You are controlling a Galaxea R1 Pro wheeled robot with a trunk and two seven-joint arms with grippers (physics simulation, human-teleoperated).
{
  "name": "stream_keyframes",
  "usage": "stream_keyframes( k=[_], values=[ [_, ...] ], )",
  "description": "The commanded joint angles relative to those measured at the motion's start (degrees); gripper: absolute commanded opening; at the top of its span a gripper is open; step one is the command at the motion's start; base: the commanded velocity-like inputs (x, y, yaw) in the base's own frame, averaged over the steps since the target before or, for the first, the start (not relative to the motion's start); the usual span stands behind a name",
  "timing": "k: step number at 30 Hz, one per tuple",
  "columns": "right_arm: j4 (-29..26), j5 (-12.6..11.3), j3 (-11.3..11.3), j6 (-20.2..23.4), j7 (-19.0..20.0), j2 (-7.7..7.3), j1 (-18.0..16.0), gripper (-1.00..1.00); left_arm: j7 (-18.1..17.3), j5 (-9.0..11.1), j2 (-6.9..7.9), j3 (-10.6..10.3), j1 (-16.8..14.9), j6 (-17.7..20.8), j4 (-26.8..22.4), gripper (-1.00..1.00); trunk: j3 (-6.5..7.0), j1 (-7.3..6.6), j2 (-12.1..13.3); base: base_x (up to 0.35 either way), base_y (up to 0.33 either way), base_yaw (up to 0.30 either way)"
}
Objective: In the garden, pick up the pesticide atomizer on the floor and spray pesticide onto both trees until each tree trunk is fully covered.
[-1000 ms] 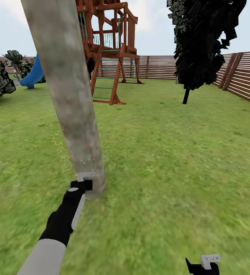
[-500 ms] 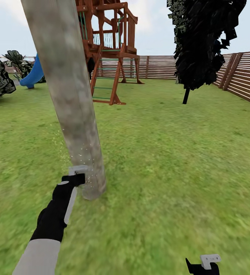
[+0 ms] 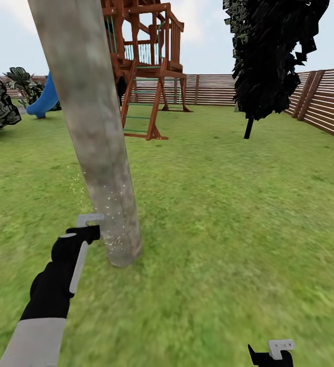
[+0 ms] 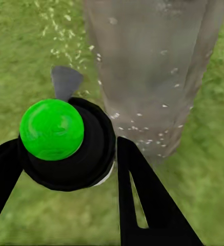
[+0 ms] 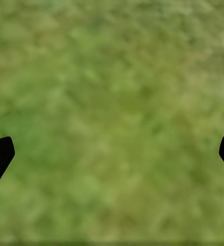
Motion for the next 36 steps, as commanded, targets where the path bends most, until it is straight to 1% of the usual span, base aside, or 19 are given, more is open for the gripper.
stream_keyframes(
  k=[1,2,4,5,6,8,11,15,18,20,21,23,26,28,30,32,34,35,36],
  values=[
    [0.0,0.0,0.0,0.0,0.0,0.00,0.0,1.00,-0.1,0.1,-0.47,0.0,0.0,0.4,-0.7,-1.00,0.00,0.00,0.0,0.000,0.000,0.000],
    [0.0,0.0,0.0,0.0,0.0,0.00,0.0,1.00,-0.1,0.1,-0.74,-0.4,-0.1,1.7,-1.5,-1.00,0.00,0.00,0.0,0.000,0.000,0.000],
    [0.0,0.0,0.0,0.0,0.0,0.00,0.0,1.00,-0.2,0.1,-1.26,-4.0,-1.4,6.1,-3.6,-1.00,0.00,0.00,0.0,0.000,0.000,0.000],
    [0.0,0.0,0.0,0.0,0.0,0.00,0.0,1.00,-0.2,0.1,-2.12,-5.9,-2.4,7.2,-4.0,-1.00,0.00,0.00,0.0,0.000,0.000,0.000],
    [0.0,0.0,0.0,0.0,0.0,0.00,0.0,1.00,-0.2,0.1,-3.31,-6.5,-3.0,7.5,-4.1,-1.00,0.00,0.00,0.0,0.000,0.000,0.000],
    [0.0,0.0,0.0,0.0,0.0,0.00,0.0,1.00,-0.2,0.1,-4.21,-6.8,-3.8,7.9,-4.2,-1.00,0.00,0.00,0.0,0.000,0.000,0.000],
    [0.0,0.0,0.0,0.0,0.0,0.00,0.0,1.00,-0.2,0.0,-3.95,-6.1,-5.6,8.8,-4.6,-1.00,0.00,0.00,0.0,0.000,0.000,0.000],
    [0.0,0.0,0.0,0.0,0.0,0.00,0.0,1.00,-0.2,-0.1,-3.68,-1.7,-6.9,10.8,-6.1,-1.00,0.00,0.00,0.0,0.000,0.000,0.000],
    [0.0,0.0,0.0,0.0,0.0,0.00,0.0,1.00,-0.2,0.1,-4.53,-2.1,-7.4,10.9,-6.1,-1.00,0.00,0.00,0.0,0.000,0.000,0.000],
    [0.0,0.0,0.0,0.0,0.0,0.00,0.0,1.00,-0.1,0.1,-5.75,-4.4,-9.6,11.0,-6.0,-1.00,0.00,0.00,0.0,0.000,0.000,0.000],
    [0.0,0.0,0.0,0.0,0.0,0.00,0.0,1.00,-0.1,0.2,-6.41,-4.7,-10.4,11.0,-6.0,-1.00,0.00,0.00,0.0,0.000,0.000,0.000],
    [0.0,0.0,0.0,0.0,0.0,0.00,0.0,1.00,-0.1,0.1,-6.82,-4.8,-10.9,11.1,-6.0,-1.00,0.00,0.00,0.0,0.000,0.000,0.000],
    [0.0,0.0,0.0,0.0,0.0,0.00,0.0,1.00,-0.1,-0.2,-6.32,-4.4,-11.1,11.2,-6.2,-1.00,0.00,0.00,0.0,0.000,0.000,0.000],
    [0.0,0.0,0.0,0.0,0.0,0.00,0.0,1.00,0.0,-0.3,-5.98,-3.0,-11.1,11.2,-6.2,-1.00,0.00,0.00,0.0,0.000,0.000,0.000],
    [0.0,0.0,0.0,0.0,0.0,0.00,0.0,1.00,0.0,-0.3,-4.56,-0.4,-10.7,11.2,-6.2,-1.00,0.00,0.00,0.0,0.000,0.000,0.000],
    [0.0,0.0,0.0,0.0,0.0,0.00,0.0,1.00,-0.2,-0.3,-2.60,0.3,-10.1,11.0,-6.2,-1.00,0.00,0.00,0.0,0.000,0.000,0.000],
    [0.0,0.0,0.0,0.0,0.0,0.00,0.0,1.00,-0.2,-0.1,-2.03,0.3,-7.3,10.5,-5.8,-1.00,0.00,0.00,0.0,0.000,0.000,0.000],
    [0.1,0.0,0.0,0.0,0.0,0.04,0.0,1.00,-0.3,0.0,-1.87,0.3,-3.2,9.9,-5.5,-1.00,0.00,0.00,0.0,0.000,0.000,0.000],
    [0.1,0.0,0.1,0.0,0.0,0.23,0.0,1.00,-0.3,0.0,-1.83,0.3,-0.1,8.3,-5.3,-1.00,0.00,0.00,0.0,0.000,0.000,0.000]
  ],
)
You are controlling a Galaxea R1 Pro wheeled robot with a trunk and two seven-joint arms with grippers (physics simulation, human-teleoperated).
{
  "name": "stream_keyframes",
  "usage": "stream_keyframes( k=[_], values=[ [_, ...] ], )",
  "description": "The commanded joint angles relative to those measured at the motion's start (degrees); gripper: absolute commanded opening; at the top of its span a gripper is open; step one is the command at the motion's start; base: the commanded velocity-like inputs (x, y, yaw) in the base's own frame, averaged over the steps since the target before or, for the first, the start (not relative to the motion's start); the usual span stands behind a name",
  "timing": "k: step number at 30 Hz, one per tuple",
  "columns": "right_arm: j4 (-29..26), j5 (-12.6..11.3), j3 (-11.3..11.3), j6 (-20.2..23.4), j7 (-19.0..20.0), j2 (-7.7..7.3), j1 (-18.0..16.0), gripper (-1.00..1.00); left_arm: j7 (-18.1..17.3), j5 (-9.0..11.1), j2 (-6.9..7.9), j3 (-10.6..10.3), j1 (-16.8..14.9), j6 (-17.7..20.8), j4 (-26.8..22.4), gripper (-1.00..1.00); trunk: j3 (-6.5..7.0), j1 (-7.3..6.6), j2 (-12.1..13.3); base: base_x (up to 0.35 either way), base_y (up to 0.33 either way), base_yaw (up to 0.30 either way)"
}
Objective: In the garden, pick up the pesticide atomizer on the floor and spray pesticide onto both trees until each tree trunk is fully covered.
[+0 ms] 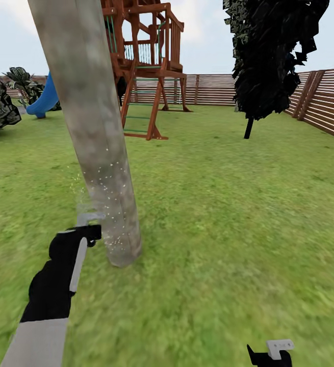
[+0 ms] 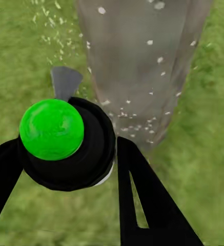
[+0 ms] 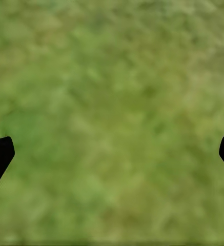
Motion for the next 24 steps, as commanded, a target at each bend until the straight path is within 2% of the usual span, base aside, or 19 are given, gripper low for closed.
stream_keyframes(
  k=[1,2,3,5,8,9,12,14,24],
  values=[
    [0.0,0.0,0.0,0.0,0.0,0.33,0.0,1.00,0.0,-0.1,-0.04,-0.1,2.2,-3.0,1.1,-1.00,0.01,-0.01,0.0,0.000,0.000,0.000],
    [0.0,0.0,0.0,0.0,0.0,0.81,0.0,1.00,0.1,-0.1,-0.25,0.0,6.4,-11.8,8.1,-1.00,0.01,-0.01,0.0,0.000,0.000,0.000],
    [0.0,0.0,-0.1,0.0,0.0,0.83,0.0,1.00,0.3,-0.1,-0.33,0.0,7.0,-15.1,11.9,-1.00,0.01,-0.01,0.0,0.000,0.000,0.000],
    [-0.1,-0.1,-0.1,0.0,0.0,0.86,0.0,1.00,0.9,0.0,-0.54,0.1,7.3,-24.0,21.6,-1.00,0.01,-0.01,0.0,0.000,0.000,0.000],
    [-0.1,-0.1,-0.1,0.0,0.1,0.86,0.0,1.00,0.9,-0.2,-0.67,-0.2,7.4,-30.8,28.8,-1.00,0.01,-0.01,0.0,0.000,0.000,0.000],
    [-0.1,0.0,-0.1,0.0,0.1,0.89,0.0,1.00,0.5,-0.3,-0.48,-0.3,7.4,-34.8,32.7,-1.00,0.01,-0.01,0.0,0.000,0.000,0.000],
    [-0.1,0.0,-0.1,0.0,0.1,0.88,0.0,1.00,0.0,-0.2,-0.10,-0.2,7.4,-40.0,41.5,-1.00,0.01,-0.01,0.0,0.000,0.000,0.000],
    [-0.1,0.0,-0.1,0.0,0.1,0.89,0.0,1.00,-0.1,-0.2,-0.14,-0.3,7.4,-45.9,46.0,-1.00,0.01,-0.01,0.0,0.000,0.000,0.000],
    [-0.2,0.0,-0.1,0.0,0.1,0.80,0.0,1.00,-0.2,0.1,-0.62,0.1,7.5,-47.6,47.0,-1.00,0.01,-0.01,0.0,0.074,-0.228,0.071]
  ],
)
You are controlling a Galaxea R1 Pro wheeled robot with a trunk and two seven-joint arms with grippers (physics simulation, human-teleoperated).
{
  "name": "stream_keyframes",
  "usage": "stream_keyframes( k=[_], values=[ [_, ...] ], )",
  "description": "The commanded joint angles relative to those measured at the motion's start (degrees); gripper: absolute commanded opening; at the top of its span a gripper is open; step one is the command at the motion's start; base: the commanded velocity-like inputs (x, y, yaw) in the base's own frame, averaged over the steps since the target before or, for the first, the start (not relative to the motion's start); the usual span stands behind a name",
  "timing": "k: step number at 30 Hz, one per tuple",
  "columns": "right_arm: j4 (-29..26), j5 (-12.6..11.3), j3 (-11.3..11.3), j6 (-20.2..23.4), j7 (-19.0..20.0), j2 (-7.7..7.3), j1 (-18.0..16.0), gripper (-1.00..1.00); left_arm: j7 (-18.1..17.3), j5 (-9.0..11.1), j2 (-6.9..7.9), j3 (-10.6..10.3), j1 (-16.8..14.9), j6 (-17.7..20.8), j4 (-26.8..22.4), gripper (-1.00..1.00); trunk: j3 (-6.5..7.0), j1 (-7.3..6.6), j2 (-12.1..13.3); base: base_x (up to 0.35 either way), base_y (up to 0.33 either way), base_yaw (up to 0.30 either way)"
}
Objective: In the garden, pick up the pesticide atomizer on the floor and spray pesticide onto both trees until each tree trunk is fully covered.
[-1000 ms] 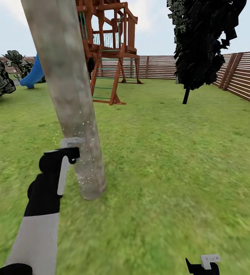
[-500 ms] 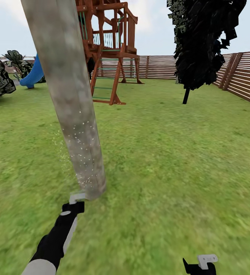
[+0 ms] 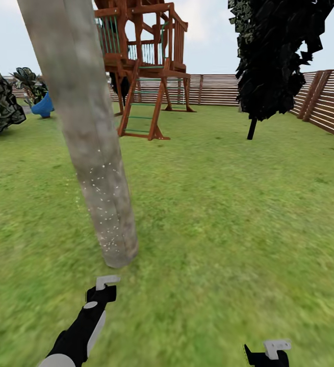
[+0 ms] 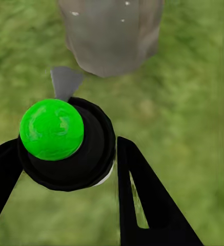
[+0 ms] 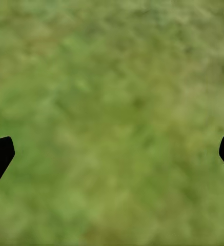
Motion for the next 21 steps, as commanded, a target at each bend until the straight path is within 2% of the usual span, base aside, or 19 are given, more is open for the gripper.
stream_keyframes(
  k=[1,6,9,10,17,21],
  values=[
    [0.0,0.0,0.0,0.0,0.0,0.01,0.0,1.00,0.0,0.0,-0.04,0.0,0.0,0.0,0.0,-1.00,0.00,0.00,0.0,0.002,-0.273,0.003],
    [0.0,-0.1,-0.1,-0.1,-0.1,-0.06,0.0,1.00,0.1,0.4,-0.07,0.1,0.0,0.0,0.6,-1.00,0.00,0.00,0.0,0.104,-0.272,0.001],
    [0.0,-0.1,0.0,-0.1,-0.1,-0.02,0.0,1.00,0.1,3.4,0.07,0.0,0.0,-0.1,0.6,-1.00,0.00,0.00,0.0,0.150,-0.269,0.120],
    [0.0,0.0,0.0,-0.1,-0.1,0.01,0.0,1.00,0.1,3.8,0.09,0.0,0.0,0.0,0.7,-1.00,0.00,0.00,0.0,0.151,-0.269,0.248],
    [0.0,0.0,0.0,-0.1,0.0,0.02,0.0,1.00,0.4,4.1,0.11,0.0,0.0,-0.1,1.0,-1.00,0.00,0.00,0.0,0.142,-0.269,0.266],
    [0.0,0.0,0.0,-0.1,0.1,0.02,0.0,1.00,0.5,4.1,0.04,0.0,0.0,-0.1,1.0,-1.00,0.00,0.00,0.0,0.130,-0.269,0.033]
  ],
)
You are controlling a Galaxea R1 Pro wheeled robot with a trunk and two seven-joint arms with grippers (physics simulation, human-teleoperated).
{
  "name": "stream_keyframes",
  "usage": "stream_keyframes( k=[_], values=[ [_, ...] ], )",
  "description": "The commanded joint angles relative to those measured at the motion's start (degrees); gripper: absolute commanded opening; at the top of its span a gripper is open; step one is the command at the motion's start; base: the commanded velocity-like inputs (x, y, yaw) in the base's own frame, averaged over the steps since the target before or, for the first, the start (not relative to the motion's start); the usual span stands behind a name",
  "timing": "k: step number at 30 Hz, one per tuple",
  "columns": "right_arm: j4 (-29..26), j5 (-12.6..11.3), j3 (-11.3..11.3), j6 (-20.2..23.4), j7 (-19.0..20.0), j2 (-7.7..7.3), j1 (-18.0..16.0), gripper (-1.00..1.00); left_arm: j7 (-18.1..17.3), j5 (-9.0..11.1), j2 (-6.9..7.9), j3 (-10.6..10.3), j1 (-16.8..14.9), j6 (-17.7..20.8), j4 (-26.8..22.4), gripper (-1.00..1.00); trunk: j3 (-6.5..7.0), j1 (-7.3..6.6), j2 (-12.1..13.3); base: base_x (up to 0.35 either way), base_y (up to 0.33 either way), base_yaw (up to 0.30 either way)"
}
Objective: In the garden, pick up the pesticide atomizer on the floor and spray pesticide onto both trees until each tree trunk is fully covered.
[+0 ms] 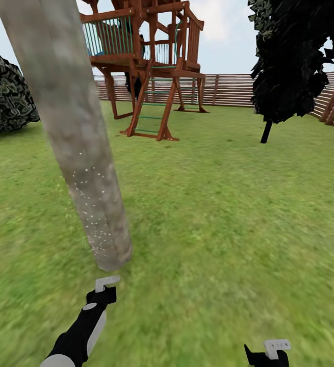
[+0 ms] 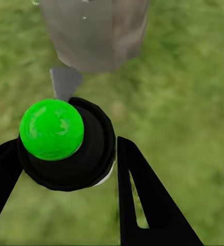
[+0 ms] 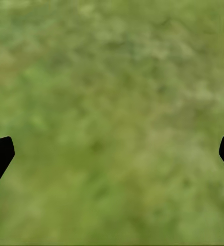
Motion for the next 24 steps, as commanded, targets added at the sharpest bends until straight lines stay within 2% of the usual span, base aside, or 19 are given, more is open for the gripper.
stream_keyframes(
  k=[1,13,24],
  values=[
    [0.0,0.0,0.0,0.0,0.0,0.00,0.0,1.00,0.0,0.0,-0.01,0.0,0.0,0.0,0.0,-1.00,0.00,0.00,0.0,0.130,-0.269,0.002],
    [0.0,0.0,0.0,0.0,0.0,0.00,0.0,1.00,0.1,0.0,-0.02,0.0,0.0,0.0,0.0,-1.00,0.00,0.00,0.0,0.103,-0.269,0.005],
    [0.0,0.1,0.0,0.0,0.0,0.00,0.0,1.00,0.4,-0.1,0.22,0.2,0.0,0.1,0.0,-1.00,0.00,0.00,0.0,0.150,-0.263,0.260]
  ],
)
